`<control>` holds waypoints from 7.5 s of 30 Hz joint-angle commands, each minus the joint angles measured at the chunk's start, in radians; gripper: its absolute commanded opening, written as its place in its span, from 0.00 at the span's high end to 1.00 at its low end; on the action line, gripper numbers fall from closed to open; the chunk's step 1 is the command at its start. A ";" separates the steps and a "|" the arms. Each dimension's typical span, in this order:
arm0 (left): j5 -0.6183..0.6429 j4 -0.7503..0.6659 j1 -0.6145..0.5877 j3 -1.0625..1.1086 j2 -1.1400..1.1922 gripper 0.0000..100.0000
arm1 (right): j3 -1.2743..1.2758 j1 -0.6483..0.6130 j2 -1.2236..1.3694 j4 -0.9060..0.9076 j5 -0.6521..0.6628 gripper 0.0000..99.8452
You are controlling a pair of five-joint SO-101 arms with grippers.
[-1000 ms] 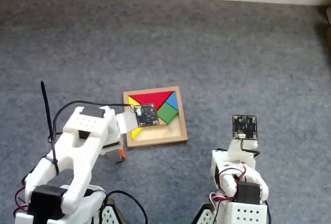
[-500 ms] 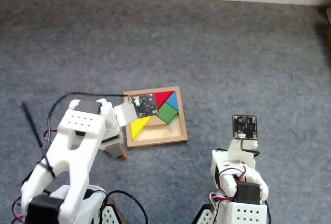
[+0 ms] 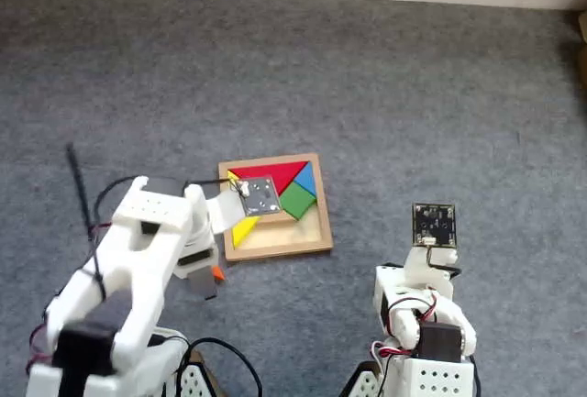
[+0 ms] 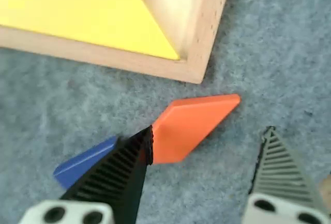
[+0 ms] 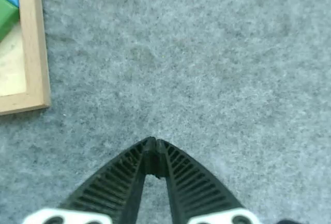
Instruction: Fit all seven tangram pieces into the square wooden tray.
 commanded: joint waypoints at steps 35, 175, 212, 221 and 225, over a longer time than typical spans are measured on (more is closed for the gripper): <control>0.216 0.091 -0.010 -0.130 -0.088 0.75 | 0.068 0.013 -0.012 -0.019 0.009 0.99; 0.466 0.000 0.130 0.016 -0.134 0.92 | 0.068 0.013 -0.012 -0.018 0.006 0.99; 0.523 -0.106 0.079 0.136 -0.125 0.77 | 0.068 0.048 -0.012 -0.022 0.005 0.99; 0.522 -0.106 0.082 0.140 -0.127 0.85 | 0.068 0.048 -0.012 -0.022 0.005 0.99; 0.526 -0.051 0.082 0.101 -0.136 0.81 | 0.068 0.048 -0.012 -0.022 0.005 0.99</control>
